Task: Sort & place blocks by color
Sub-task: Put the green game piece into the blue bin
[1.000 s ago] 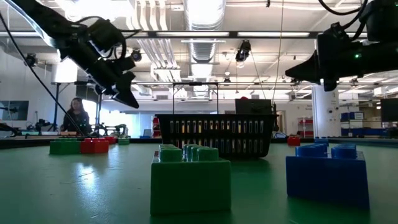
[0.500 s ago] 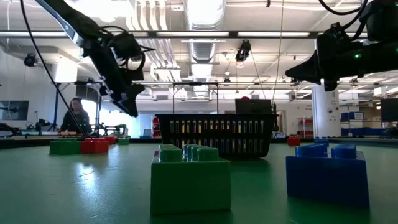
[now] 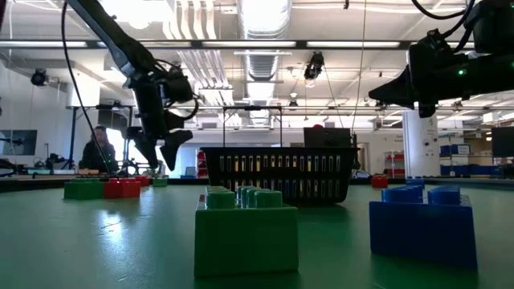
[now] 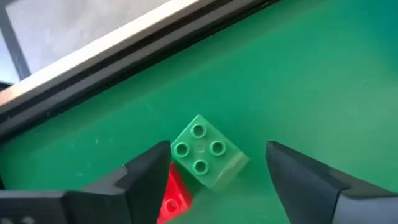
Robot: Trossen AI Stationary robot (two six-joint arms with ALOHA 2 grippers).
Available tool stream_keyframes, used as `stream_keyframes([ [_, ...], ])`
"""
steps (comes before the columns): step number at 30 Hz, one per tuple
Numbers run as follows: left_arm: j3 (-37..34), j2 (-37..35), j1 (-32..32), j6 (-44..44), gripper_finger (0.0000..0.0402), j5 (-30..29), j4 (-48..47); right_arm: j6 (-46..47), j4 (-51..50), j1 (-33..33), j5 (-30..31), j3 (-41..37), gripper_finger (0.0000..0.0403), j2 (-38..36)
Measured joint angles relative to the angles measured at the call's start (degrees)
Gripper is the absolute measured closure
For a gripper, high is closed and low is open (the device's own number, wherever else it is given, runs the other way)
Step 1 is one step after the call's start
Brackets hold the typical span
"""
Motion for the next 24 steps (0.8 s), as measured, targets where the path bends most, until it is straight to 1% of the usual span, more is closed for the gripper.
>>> stream_keyframes([
  [5,0.6,2.5,0.4,-0.9,0.0145,0.1,-1.1,0.0,0.0,0.0,0.0,0.0,0.0394,0.0],
  [9,0.7,3.5,0.5,0.2,0.0145,0.2,-0.3,0.0,0.0,0.0,0.0,0.0,0.0394,0.0],
  [11,0.7,3.5,0.5,0.8,0.0146,0.3,1.7,0.0,0.0,0.0,0.0,0.0,0.0394,0.0],
  [13,0.7,3.5,0.6,1.3,0.0149,1.7,3.8,0.0,0.0,0.0,0.0,0.0,0.0394,0.0],
  [16,0.6,3.5,0.6,3.6,0.0158,6.1,6.0,0.0,0.0,0.0,0.0,0.0,0.0394,0.0],
  [18,1.0,3.5,0.6,5.1,0.0165,8.2,5.7,0.0,0.0,0.0,0.0,0.0,0.0394,0.0],
  [20,1.9,3.2,0.5,5.3,0.017,7.2,3.8,0.0,0.0,0.0,0.0,0.0,0.0394,0.0],
  [21,2.4,3.0,0.5,6.0,0.017,5.8,2.7,0.0,0.0,0.0,0.0,0.0,0.0394,0.0],
  [24,3.4,1.9,0.6,9.9,0.017,3.0,-0.9,0.0,0.0,0.0,0.0,0.0,0.0394,0.0],
])
